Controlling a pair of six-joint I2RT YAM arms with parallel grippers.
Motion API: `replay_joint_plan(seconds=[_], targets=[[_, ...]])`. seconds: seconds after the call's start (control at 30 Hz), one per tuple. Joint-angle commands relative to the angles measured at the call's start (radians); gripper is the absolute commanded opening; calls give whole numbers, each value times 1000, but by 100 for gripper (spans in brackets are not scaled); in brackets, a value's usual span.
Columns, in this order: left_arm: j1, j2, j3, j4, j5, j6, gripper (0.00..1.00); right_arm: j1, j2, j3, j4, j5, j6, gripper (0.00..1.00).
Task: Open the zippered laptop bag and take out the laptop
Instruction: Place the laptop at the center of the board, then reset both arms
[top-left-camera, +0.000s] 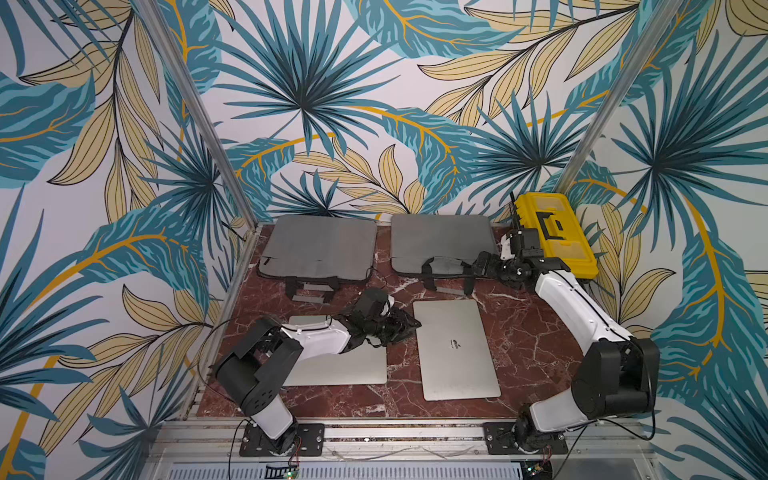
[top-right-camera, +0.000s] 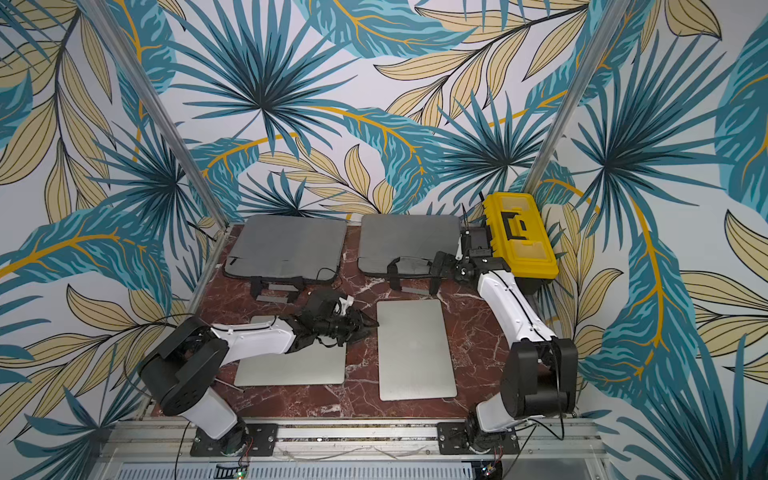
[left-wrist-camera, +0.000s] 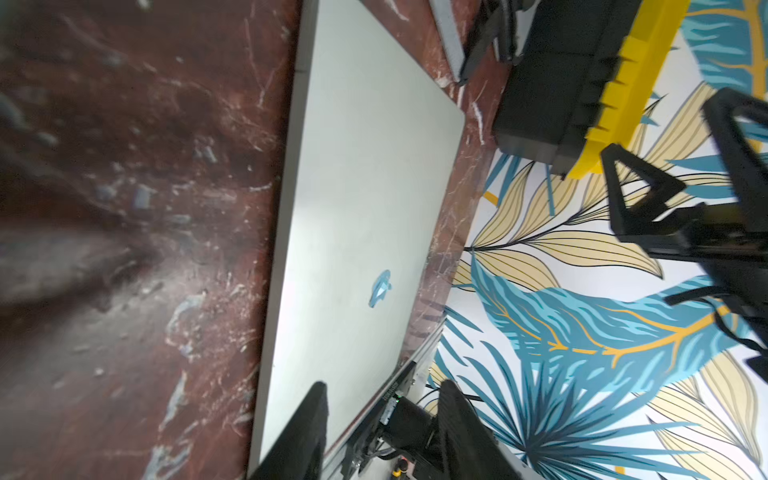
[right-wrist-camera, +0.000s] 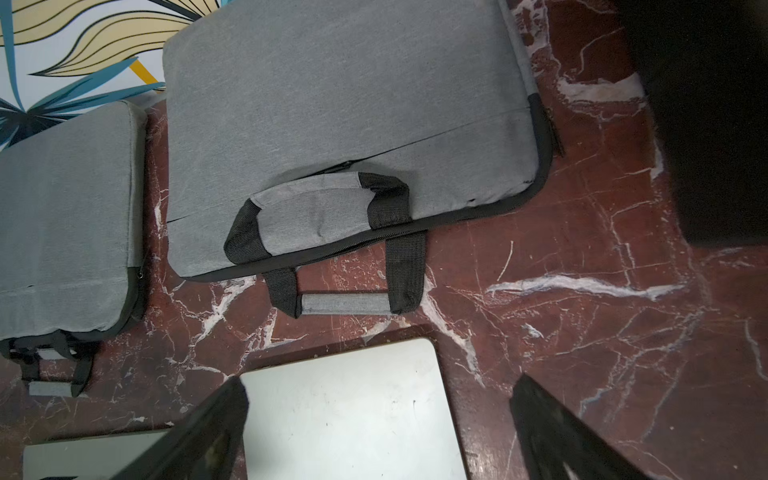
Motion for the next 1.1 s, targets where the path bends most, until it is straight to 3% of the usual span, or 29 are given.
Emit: replay_joint_plan(seconds=[0.0, 0.17, 0.3, 0.47, 0.77, 0.9, 1.07], targets=[[27, -105, -18, -43, -45, 47, 51, -2, -55, -34, -16, 49, 0, 100], [77, -294, 33, -271, -151, 197, 77, -2, -148, -111, 41, 121, -6, 99], [109, -426, 101, -507, -328, 356, 100, -2, -245, -198, 122, 189, -5, 100], [120, -585, 109, -628, -560, 512, 100, -2, -365, -318, 235, 231, -96, 100], [120, -812, 25, -660, -1055, 752, 100, -2, -658, -750, 731, 334, -176, 100], [120, -891, -69, -554, -1229, 870, 100, -2, -686, -829, 803, 356, -190, 100], [123, -945, -275, -190, -1308, 1179, 100, -2, -623, -842, 826, 359, -237, 100]])
